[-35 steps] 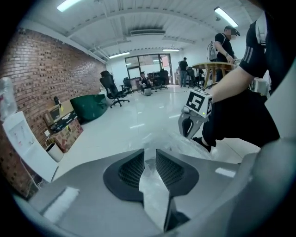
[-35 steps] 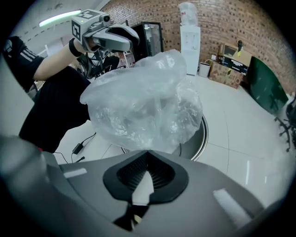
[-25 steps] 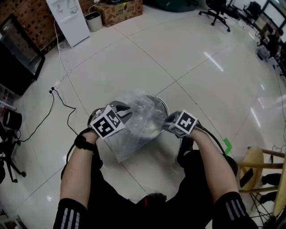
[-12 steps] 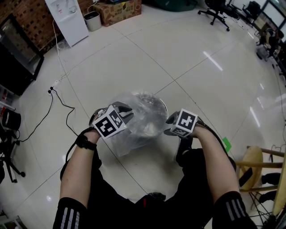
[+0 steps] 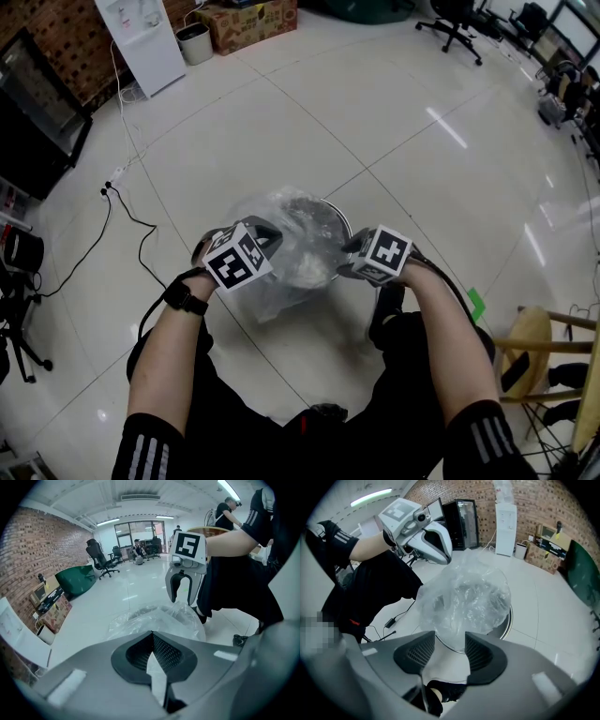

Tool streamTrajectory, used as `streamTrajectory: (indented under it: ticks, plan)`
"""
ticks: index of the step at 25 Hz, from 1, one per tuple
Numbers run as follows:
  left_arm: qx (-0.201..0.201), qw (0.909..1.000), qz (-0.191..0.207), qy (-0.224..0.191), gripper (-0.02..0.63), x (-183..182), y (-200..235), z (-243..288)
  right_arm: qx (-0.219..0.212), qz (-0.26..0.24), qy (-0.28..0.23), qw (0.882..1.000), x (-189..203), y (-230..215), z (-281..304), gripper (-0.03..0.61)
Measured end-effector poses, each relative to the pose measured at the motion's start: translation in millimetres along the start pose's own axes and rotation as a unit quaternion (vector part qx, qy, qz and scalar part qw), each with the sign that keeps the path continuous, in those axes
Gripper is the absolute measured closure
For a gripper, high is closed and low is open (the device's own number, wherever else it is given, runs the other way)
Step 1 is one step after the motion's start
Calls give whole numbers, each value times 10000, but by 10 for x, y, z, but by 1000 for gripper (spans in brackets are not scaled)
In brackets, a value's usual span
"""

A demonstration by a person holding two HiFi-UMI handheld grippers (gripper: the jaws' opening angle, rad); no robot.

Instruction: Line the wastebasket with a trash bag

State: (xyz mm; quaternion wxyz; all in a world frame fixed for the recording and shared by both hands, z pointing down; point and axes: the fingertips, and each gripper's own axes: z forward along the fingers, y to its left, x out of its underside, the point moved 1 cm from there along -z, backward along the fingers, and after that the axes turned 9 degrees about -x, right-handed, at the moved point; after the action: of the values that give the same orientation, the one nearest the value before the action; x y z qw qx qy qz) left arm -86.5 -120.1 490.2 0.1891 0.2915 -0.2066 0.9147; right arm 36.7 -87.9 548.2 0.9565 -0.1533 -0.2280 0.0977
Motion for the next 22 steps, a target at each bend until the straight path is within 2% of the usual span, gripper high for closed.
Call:
streamTrajectory:
  ticks: [6, 9, 11, 15, 17, 22]
  plan:
    - [-36, 10000, 6, 44, 620, 12, 15, 18, 108, 188, -406, 9989, -59, -91, -282, 368]
    - [91, 9999, 20, 141, 574, 76, -9, 37, 321, 132, -415, 9985, -82, -169, -304, 368]
    - [114, 9997, 40, 196, 569, 99, -27, 66, 452, 127, -702, 9964, -186, -205, -350, 368]
    - [110, 9998, 41, 151, 565, 64, -35, 97, -19, 467, -1856, 9815, -683, -41, -378, 368]
    - [115, 9999, 42, 119, 565, 29, -51, 111, -151, 519, -1979, 9787, -821, 23, -284, 362]
    - [88, 10000, 23, 8, 565, -45, -74, 103, 46, 865, -2075, 9744, -889, -136, -28, 357]
